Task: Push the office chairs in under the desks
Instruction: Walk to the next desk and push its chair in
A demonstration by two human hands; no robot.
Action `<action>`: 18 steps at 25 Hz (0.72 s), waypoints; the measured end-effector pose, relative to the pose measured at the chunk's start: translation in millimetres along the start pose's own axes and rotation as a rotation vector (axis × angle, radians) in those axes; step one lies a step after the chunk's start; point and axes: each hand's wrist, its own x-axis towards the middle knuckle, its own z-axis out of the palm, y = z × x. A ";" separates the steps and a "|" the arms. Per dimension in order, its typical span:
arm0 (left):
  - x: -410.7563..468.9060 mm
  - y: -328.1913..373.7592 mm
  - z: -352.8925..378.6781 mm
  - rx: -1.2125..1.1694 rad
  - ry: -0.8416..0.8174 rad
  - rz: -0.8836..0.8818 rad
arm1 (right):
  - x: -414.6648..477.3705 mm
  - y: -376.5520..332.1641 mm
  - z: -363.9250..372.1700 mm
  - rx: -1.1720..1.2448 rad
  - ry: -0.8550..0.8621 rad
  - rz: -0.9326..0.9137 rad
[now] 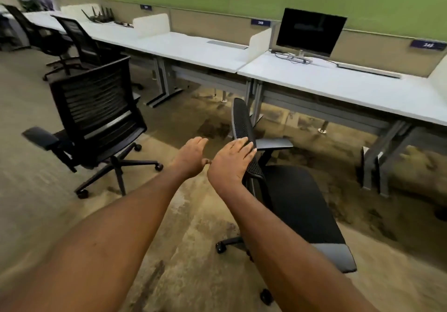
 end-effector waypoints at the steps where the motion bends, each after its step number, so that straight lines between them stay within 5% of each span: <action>1: 17.7 3.6 -0.2 -0.008 0.000 0.050 | 7.8 0.2 5.8 -0.001 -0.032 0.041; 9: 138.3 4.3 -0.8 0.108 -0.049 0.480 | 66.0 5.7 22.4 -0.027 -0.090 0.420; 15: 200.1 22.7 26.0 0.170 -0.175 0.726 | 77.4 19.2 28.3 -0.129 0.055 0.383; 18: 209.7 24.0 50.6 0.049 -0.079 0.707 | 87.6 32.2 22.6 -0.173 0.072 0.350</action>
